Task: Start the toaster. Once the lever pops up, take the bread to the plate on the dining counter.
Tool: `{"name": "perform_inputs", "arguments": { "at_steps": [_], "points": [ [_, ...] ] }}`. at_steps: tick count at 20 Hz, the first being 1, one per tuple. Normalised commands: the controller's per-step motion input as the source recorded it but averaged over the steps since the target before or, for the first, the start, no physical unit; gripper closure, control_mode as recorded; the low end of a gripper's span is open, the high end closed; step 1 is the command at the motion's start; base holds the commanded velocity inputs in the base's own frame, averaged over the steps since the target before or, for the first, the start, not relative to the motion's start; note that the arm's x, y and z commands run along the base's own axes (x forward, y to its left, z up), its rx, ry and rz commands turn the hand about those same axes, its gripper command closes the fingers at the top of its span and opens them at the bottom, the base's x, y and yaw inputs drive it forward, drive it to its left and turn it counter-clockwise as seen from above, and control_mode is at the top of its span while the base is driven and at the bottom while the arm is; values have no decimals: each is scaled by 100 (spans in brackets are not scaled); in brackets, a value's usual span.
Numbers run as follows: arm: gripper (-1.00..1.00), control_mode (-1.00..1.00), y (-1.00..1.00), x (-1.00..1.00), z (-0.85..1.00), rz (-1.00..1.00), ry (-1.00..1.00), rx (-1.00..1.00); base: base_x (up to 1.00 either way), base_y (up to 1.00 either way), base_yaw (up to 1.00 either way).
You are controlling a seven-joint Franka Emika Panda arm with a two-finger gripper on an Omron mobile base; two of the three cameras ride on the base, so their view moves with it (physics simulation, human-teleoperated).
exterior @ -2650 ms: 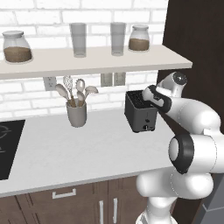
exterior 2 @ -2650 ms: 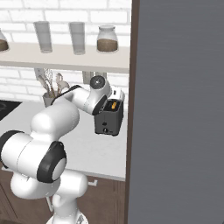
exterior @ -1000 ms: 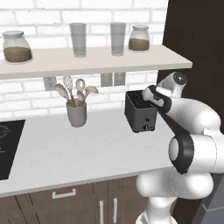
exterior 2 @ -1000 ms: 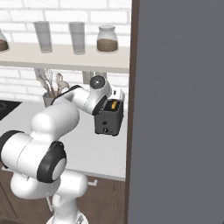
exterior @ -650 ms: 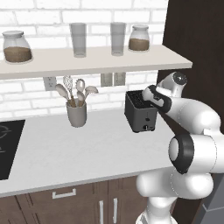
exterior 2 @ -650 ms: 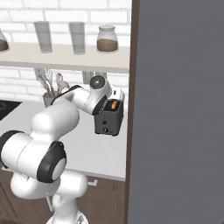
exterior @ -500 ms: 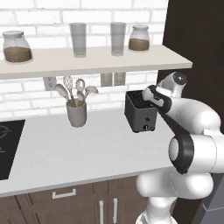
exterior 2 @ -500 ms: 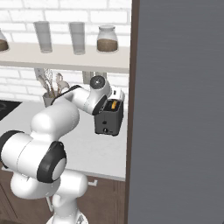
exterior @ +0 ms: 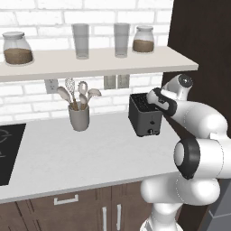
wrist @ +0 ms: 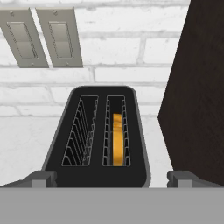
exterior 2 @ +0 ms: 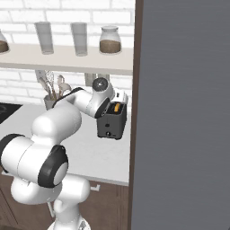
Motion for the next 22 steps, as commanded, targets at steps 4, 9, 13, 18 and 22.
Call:
{"name": "perform_inputs", "arguments": {
  "at_steps": [4,9,13,18,22],
  "points": [
    [-100,-100,0,0,0,0,0,0,0,0,0],
    [-100,-100,0,0,0,0,0,0,0,0,0],
    [-100,-100,0,0,0,0,0,0,0,0,0],
    [-100,-100,0,0,0,0,0,0,0,0,0],
    [-100,-100,0,0,0,0,0,0,0,0,0]
  ]
}}
